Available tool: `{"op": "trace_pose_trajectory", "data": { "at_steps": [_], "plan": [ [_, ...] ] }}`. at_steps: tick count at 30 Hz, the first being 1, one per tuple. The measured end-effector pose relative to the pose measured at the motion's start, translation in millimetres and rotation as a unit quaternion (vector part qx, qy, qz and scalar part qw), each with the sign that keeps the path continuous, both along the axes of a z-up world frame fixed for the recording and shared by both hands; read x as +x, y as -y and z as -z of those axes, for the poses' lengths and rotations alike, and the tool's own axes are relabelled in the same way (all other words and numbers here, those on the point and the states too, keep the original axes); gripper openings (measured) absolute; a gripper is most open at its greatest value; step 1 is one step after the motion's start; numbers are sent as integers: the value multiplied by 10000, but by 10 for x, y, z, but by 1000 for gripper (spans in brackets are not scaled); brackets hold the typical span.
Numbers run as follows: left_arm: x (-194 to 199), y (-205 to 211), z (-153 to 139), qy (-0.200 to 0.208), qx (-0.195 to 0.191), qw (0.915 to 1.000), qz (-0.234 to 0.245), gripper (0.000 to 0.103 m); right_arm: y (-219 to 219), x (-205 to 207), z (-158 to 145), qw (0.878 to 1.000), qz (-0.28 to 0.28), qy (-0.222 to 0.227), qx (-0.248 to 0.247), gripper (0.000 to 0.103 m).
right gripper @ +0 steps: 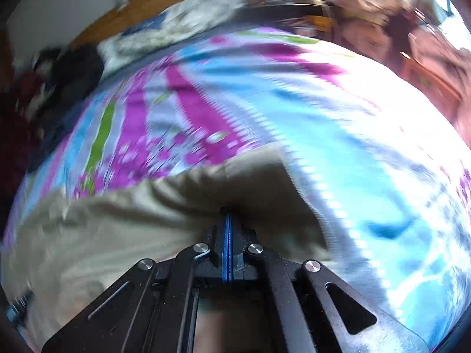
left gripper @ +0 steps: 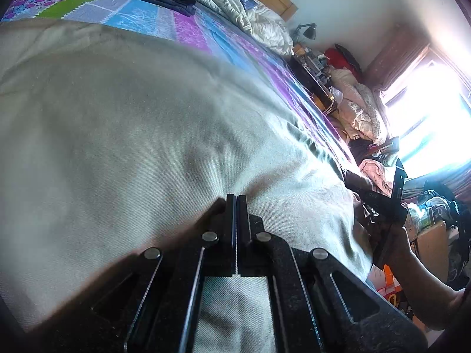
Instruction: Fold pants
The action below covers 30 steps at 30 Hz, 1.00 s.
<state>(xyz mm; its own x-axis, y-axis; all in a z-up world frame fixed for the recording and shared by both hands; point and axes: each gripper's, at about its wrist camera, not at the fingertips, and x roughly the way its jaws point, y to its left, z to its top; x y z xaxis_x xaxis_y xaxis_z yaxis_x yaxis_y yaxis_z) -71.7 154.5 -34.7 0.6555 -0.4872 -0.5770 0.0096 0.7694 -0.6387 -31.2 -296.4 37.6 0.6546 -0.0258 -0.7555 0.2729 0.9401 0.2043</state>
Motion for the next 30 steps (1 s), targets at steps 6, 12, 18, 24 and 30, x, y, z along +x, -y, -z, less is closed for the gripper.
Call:
{"op": "trace_pose_trajectory", "data": {
  "at_steps": [6, 12, 18, 24, 30],
  "plan": [
    [10, 1, 3, -1, -7, 10000, -19, 1, -933, -298, -414, 9820, -1774, 500, -407, 9],
    [7, -17, -6, -90, -33, 10000, -17, 1, -1510, -261, 133, 9797, -1910, -487, -373, 24],
    [-539, -501, -393, 279, -444, 9969, -585, 3, -2704, -596, -603, 9209, -3600, 565, -1383, 31],
    [-1867, -1872, -513, 304, -624, 9413, -3302, 40, -4729, -312, -871, 8027, -5803, 719, -1170, 53],
    [-2707, -2829, -189, 228, -1105, 8658, -4876, 40, -6930, 149, -788, 7008, -7090, -83, -783, 71]
  ]
}}
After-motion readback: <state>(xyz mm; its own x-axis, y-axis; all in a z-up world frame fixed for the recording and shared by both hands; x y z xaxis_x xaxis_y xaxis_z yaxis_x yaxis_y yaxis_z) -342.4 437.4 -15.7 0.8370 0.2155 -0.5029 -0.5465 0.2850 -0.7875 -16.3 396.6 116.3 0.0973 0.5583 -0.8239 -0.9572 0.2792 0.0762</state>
